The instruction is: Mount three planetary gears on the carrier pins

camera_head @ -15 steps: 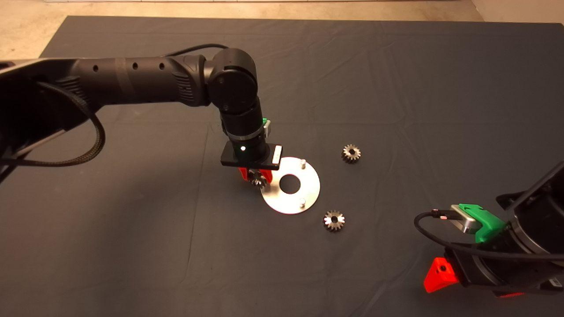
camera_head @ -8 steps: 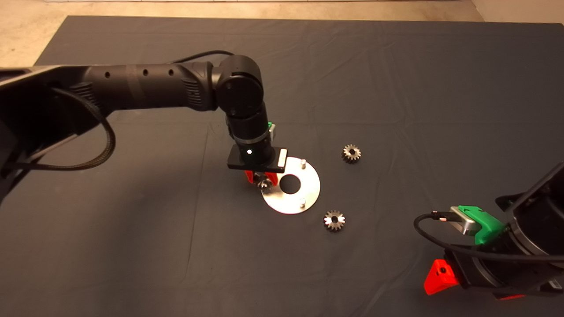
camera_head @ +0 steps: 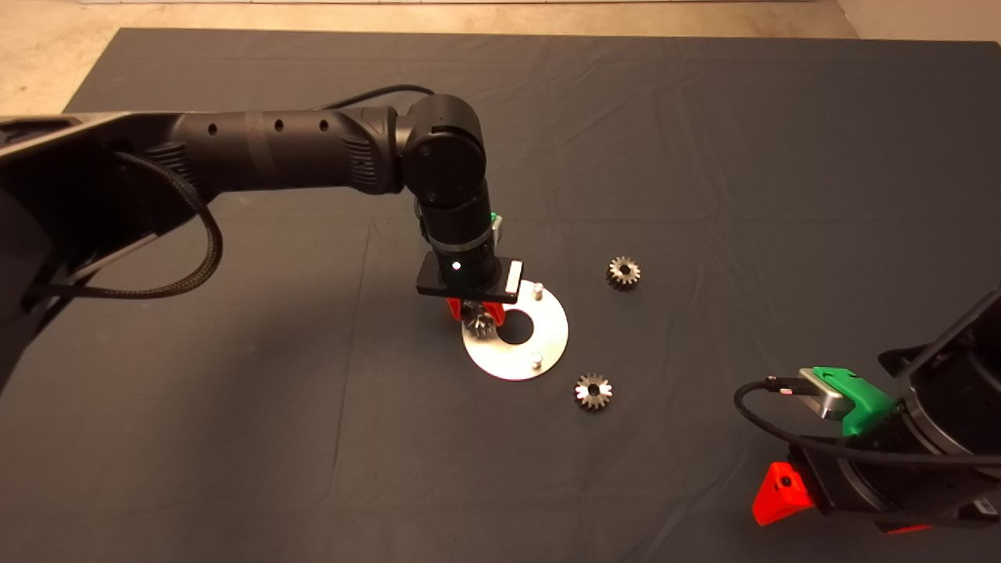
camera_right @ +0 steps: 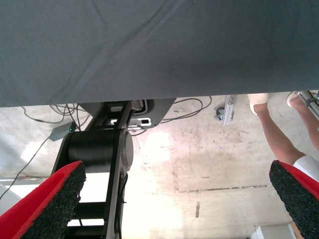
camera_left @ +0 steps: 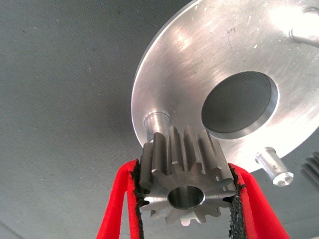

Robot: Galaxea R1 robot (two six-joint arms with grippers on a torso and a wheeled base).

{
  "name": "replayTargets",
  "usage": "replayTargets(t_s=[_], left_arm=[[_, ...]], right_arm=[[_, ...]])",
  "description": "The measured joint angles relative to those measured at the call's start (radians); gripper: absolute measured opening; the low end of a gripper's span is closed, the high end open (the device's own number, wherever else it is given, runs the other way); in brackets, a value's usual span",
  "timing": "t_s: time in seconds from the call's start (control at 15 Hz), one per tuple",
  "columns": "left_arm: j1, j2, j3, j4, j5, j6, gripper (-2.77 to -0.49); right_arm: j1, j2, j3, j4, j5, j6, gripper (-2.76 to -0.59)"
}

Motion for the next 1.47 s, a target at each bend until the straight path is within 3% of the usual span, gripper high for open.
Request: replayTargets(t_s=[0.13, 0.2, 1.47], left_arm=[[0.000, 0.002, -0.002, 0.003, 0.056, 0.000, -2.57], [0.000, 0.002, -0.003, 0.003, 0.073, 0.000, -2.57], [-0.001, 0.003, -0.006, 0.004, 0.070, 0.003, -2.60]], right_arm=[[0.000, 0.000, 0.000, 0.000, 0.000, 0.000, -0.60], [0.000, 0.000, 0.000, 0.000, 0.000, 0.000, -0.60], [0.000, 0.000, 0.000, 0.000, 0.000, 0.000, -0.60]])
